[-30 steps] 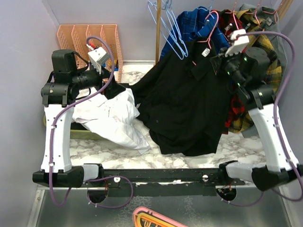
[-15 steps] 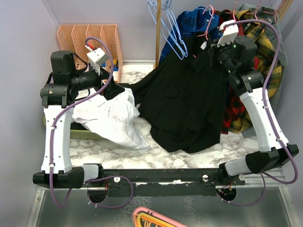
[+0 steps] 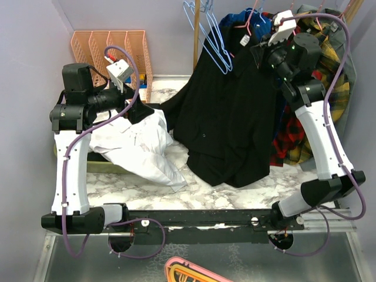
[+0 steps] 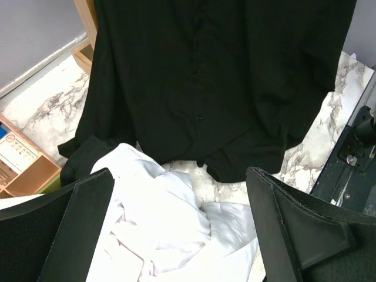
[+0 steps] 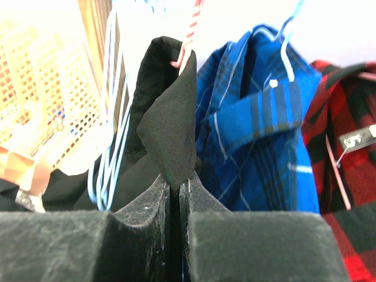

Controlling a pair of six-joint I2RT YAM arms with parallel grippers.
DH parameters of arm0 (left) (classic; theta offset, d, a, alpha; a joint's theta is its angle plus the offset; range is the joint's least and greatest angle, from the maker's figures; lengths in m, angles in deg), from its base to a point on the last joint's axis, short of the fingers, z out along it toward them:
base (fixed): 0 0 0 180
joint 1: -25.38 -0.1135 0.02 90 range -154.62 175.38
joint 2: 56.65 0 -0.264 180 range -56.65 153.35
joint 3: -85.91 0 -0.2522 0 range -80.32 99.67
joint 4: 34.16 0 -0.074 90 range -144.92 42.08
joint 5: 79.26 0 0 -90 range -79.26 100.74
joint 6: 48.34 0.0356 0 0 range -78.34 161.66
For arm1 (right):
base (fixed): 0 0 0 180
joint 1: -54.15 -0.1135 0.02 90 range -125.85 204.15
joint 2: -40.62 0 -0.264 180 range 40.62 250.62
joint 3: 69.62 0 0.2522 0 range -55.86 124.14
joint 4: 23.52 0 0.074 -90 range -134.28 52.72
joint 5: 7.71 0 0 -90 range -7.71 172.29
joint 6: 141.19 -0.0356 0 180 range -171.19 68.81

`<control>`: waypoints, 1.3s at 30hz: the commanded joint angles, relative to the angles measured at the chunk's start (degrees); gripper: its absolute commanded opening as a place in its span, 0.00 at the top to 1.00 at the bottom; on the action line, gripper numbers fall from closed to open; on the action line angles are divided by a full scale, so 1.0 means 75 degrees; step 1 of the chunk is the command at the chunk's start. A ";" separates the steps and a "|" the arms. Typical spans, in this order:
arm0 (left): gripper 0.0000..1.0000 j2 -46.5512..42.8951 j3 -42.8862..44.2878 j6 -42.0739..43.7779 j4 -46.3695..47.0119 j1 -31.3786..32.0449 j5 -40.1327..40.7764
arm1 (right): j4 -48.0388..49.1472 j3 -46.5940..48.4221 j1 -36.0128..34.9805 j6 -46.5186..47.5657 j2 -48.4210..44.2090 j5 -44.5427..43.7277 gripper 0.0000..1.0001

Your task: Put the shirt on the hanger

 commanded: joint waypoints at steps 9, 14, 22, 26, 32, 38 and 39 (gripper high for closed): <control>0.02 -0.0065 -0.0111 -0.0063 0.0195 -0.0052 -0.0326 | 0.0428 0.2664 0.0041 -0.0009 0.1733 -0.0313 0.99; 0.02 -0.0042 -0.0140 -0.0062 0.0220 -0.0052 -0.0342 | -0.0016 0.3925 0.0037 -0.0009 0.2765 -0.0514 0.99; 0.02 -0.0039 -0.0234 -0.0040 0.0221 -0.0063 -0.0337 | 0.0162 0.3179 0.0040 -0.0147 0.2757 -0.0764 0.99; 0.02 0.0014 -0.0240 -0.0087 0.0245 -0.0063 -0.0374 | 0.0225 0.2612 0.0063 -0.0070 0.2497 -0.1013 0.99; 0.02 0.0102 -0.0080 0.0185 -0.0210 -0.0058 -0.0225 | 0.0121 0.1429 0.0204 -0.0723 0.1646 -0.1630 0.06; 0.02 0.0012 -0.0176 -0.0052 -0.0101 -0.0169 0.0826 | 0.0309 -0.1259 0.0205 -0.3033 -0.0400 -0.4056 0.00; 0.02 0.0009 -0.0165 -0.0090 -0.0101 -0.0214 0.0910 | -0.0248 -0.1342 0.0203 -0.3458 -0.0497 -0.4377 0.00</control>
